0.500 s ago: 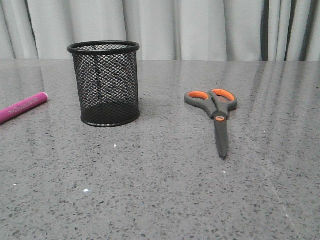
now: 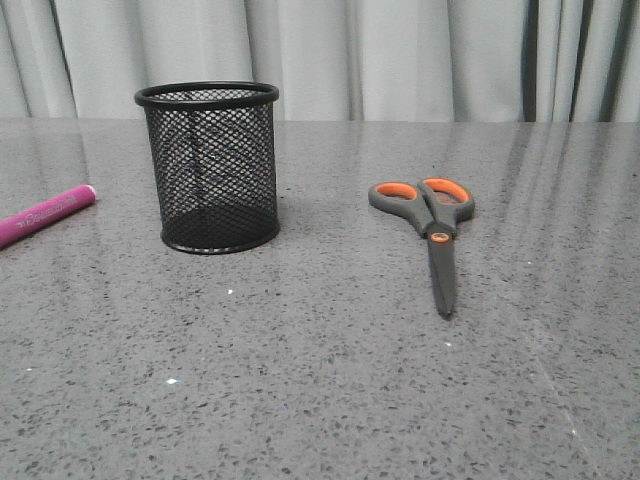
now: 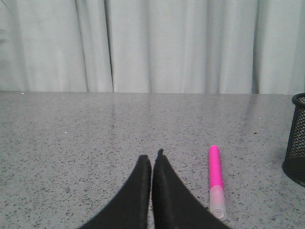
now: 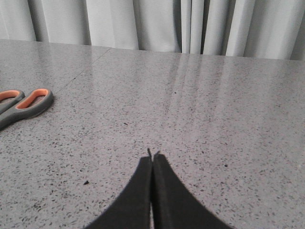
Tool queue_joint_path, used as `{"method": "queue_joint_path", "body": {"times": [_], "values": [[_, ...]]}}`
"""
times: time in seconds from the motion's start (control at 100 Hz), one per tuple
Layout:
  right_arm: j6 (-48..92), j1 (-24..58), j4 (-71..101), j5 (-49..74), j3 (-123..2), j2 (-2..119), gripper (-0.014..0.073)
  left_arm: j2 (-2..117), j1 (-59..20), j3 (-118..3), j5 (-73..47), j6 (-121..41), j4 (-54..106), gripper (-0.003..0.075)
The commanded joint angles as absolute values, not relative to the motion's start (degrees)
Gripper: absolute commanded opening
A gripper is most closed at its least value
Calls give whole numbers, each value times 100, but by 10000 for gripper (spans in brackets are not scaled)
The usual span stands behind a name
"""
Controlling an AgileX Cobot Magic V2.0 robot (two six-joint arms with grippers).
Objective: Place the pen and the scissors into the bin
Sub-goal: 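Move the left gripper over the pink marker, aligned along its length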
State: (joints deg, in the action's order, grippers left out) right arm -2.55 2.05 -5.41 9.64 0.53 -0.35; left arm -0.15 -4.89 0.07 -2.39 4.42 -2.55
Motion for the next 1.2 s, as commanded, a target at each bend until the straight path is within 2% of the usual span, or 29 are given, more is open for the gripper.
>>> {"method": "queue_joint_path", "body": {"times": [0.0, 0.62, 0.85, 1.04, 1.19], "values": [[-205, 168, -587, 542, 155, -166, -69, -177, -484, 144, 214, 500, -239, -22], [-205, 168, -587, 520, 155, -166, -69, -177, -484, 144, 214, 500, -239, -22], [-205, 168, -587, -46, 155, -166, -69, -177, -484, 144, 214, 500, -228, -22], [-232, 168, -366, -460, 155, -166, -69, -177, -484, 144, 214, 500, 223, -22], [-381, 168, 150, -641, 155, -166, -69, -177, -484, 144, 249, 500, 1206, -22]]}}
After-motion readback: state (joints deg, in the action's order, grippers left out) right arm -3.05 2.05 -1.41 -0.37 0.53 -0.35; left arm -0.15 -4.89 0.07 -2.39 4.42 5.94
